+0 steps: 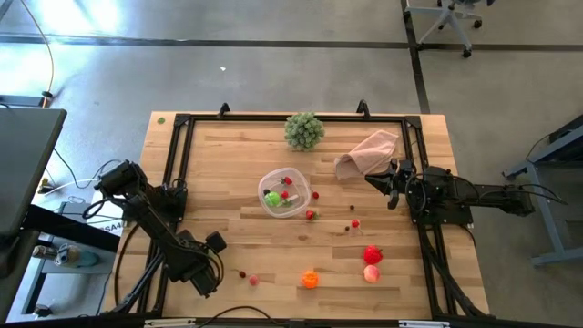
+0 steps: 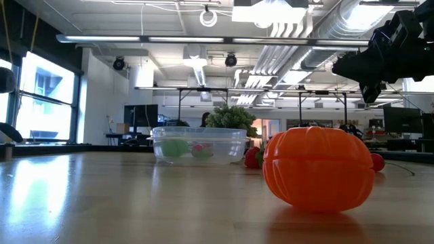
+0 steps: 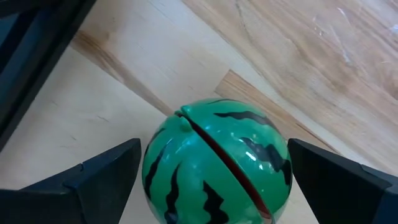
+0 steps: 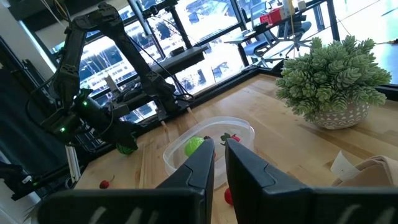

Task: Pick and placing Produce into tupperware
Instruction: Put the green watermelon into the transparent bin

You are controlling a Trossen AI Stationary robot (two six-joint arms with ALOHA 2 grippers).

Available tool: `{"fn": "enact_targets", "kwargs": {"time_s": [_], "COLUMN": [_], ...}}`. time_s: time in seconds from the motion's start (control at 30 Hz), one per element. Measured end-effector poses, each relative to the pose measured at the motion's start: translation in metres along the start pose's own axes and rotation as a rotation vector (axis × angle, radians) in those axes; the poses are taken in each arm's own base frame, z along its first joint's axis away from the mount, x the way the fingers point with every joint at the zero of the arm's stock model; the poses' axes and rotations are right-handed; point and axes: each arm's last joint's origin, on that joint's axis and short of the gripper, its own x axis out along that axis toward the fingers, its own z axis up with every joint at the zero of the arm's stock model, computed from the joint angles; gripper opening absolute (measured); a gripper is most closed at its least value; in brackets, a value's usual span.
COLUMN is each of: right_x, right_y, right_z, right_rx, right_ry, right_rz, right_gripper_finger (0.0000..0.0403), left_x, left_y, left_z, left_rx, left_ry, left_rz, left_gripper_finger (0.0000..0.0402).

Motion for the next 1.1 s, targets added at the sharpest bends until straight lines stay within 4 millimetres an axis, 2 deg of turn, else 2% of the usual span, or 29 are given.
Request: {"fn": "enact_targets", "kwargs": {"time_s": [0.2,0.47,0.63,0.77,0.97,1.1], "right_x": [0.0000,0.0000,0.0000,0.0000,0.0000,0.0000], "right_y": [0.0000,0.0000,0.0000,0.0000,0.0000,0.0000], "right_z": [0.0000,0.0000,0.0000,0.0000,0.0000,0.0000], "right_rx": [0.000,0.000,0.000,0.000,0.000,0.000], "right_ry": [0.000,0.000,0.000,0.000,0.000,0.000], "right_rz": [0.000,0.000,0.000,0.000,0.000,0.000], "right_gripper_finger": [0.0030,0.0030,0.0030,0.0030,0.0030,0.0030], "left_x": [0.0000,-0.0002,-0.0002,-0.0003,-0.0003,-0.0003], "left_y": [0.0000,0.0001,0.0002,0.0002,0.0002,0.0002], "left_z": [-0.0001,-0.0009,-0.0010,-0.0012,-0.0010,-0.0009], "left_rx": [0.001,0.003,0.003,0.003,0.002,0.003], "left_ry": [0.001,0.009,0.011,0.013,0.011,0.010], "left_rz": [0.000,0.004,0.008,0.007,0.008,0.008], "left_gripper_finger": [0.0383,0.0312,0.0283,0.0280,0.0300,0.0292]}}
